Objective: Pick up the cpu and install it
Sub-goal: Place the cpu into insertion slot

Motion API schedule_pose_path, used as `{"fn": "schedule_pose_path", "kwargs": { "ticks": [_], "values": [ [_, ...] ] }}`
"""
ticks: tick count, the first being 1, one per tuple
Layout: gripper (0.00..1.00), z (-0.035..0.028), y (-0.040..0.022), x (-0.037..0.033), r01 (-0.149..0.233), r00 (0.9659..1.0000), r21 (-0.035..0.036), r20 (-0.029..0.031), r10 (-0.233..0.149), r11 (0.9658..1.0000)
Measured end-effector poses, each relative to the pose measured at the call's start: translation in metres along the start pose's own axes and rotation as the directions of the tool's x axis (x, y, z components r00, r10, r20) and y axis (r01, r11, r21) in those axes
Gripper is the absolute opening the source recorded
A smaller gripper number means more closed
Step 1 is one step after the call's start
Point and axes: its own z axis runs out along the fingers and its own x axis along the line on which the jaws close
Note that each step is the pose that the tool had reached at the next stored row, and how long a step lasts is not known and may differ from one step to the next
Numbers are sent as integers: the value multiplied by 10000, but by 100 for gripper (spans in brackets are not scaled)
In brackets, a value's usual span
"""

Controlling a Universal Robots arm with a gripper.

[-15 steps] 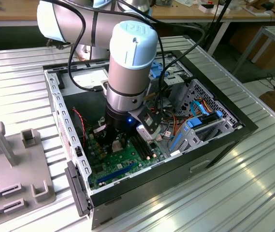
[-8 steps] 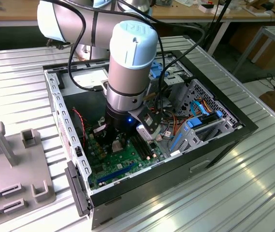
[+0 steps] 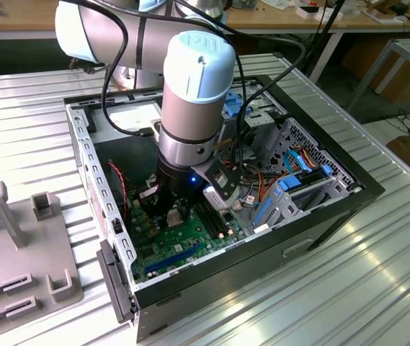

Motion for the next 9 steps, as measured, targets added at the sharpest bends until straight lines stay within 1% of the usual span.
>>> {"fn": "schedule_pose_path", "kwargs": {
  "ticks": [9],
  "values": [
    [47,1,1,0,-8,10000,-3,1,8,10000]
  ]
}}
